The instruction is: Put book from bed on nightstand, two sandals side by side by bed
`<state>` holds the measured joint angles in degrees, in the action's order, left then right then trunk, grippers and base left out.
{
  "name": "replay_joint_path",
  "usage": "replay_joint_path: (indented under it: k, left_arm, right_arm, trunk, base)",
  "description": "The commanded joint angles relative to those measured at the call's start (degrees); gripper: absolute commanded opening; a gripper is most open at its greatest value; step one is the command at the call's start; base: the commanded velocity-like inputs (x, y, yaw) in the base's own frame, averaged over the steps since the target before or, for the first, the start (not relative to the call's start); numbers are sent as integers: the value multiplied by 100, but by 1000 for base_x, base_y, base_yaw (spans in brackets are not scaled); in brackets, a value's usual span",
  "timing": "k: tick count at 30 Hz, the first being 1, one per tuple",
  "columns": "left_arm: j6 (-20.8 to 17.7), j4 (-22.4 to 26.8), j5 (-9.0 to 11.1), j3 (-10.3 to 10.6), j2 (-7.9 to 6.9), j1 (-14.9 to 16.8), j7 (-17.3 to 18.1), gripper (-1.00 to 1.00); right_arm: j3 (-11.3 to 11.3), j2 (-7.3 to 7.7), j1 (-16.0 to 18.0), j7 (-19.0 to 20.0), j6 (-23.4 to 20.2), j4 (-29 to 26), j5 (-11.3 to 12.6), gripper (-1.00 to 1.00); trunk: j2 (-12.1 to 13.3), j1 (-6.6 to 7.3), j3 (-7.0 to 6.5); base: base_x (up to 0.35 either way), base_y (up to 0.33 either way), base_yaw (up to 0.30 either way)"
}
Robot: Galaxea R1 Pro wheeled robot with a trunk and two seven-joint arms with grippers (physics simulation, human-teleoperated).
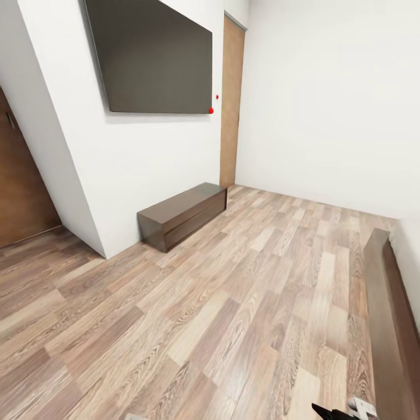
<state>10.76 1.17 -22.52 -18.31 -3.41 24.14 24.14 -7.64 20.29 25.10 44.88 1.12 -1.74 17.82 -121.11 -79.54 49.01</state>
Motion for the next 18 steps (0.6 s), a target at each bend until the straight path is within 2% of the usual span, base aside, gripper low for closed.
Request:
replay_joint_path:
  k: [1, 14, 18]
  left_arm:
    - [23, -3, -60, -48, -1, 3, 12, 100]
    - [23, -3, -60, -41, -1, 3, 12, 100]
    - [23, -3, -60, -41, -1, 3, 12, 100]
  right_arm:
    - [-45, 1, 4, 20, 11, 7, -33, 100]
    - [-45, 1, 4, 3, 11, 7, -33, 100]
    - [-45, 1, 4, 17, 11, 7, -33, 100]
  trunk:
    - [-2, -2, 5]
    - [-2, -2, 5]
    - [-2, -2, 1]
  base:
    - [324, 0, 0]
    - [330, 0, -2]
    - [331, 0, -173]
